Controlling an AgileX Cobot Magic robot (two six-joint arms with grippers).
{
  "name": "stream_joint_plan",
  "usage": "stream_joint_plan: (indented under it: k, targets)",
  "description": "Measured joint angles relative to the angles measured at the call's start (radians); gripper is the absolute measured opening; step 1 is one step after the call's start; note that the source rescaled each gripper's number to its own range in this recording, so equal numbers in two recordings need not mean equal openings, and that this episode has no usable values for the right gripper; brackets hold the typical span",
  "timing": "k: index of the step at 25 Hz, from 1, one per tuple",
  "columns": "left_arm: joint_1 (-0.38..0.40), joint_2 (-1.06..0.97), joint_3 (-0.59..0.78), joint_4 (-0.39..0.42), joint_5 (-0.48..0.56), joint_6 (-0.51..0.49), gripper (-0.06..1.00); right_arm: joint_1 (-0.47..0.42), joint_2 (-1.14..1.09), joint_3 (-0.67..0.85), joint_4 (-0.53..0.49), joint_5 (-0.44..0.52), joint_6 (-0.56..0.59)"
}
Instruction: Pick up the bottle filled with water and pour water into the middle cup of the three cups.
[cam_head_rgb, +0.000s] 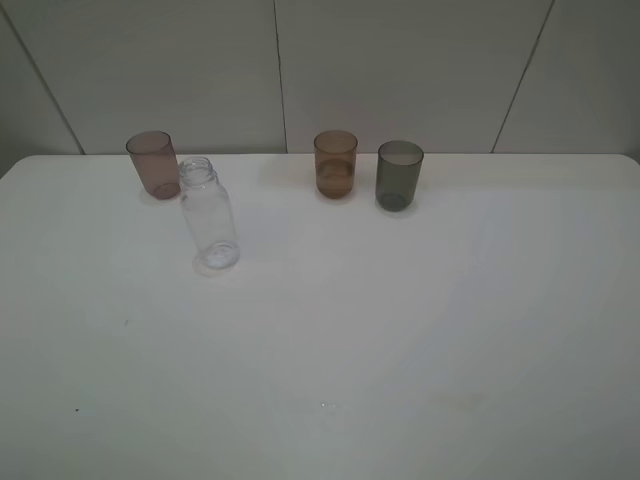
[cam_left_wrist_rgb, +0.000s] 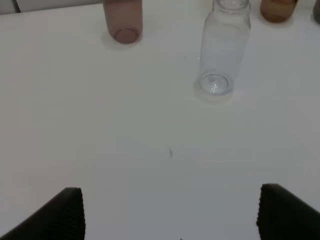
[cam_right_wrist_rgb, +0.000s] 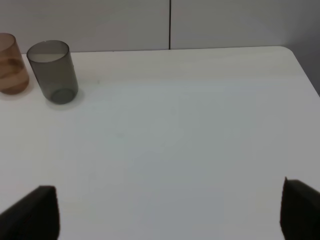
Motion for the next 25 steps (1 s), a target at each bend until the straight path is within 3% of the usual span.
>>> stream_joint_plan:
  k: [11,25]
  targets:
    - [0.254,0.000,0.000,-0.017,0.000,0.000,0.56,0.000,0.000,0.000,0.000,0.000,0.000]
    - [0.275,0.000,0.000,-0.025,0.000,0.000,0.56,0.000,0.000,0.000,0.000,0.000,0.000]
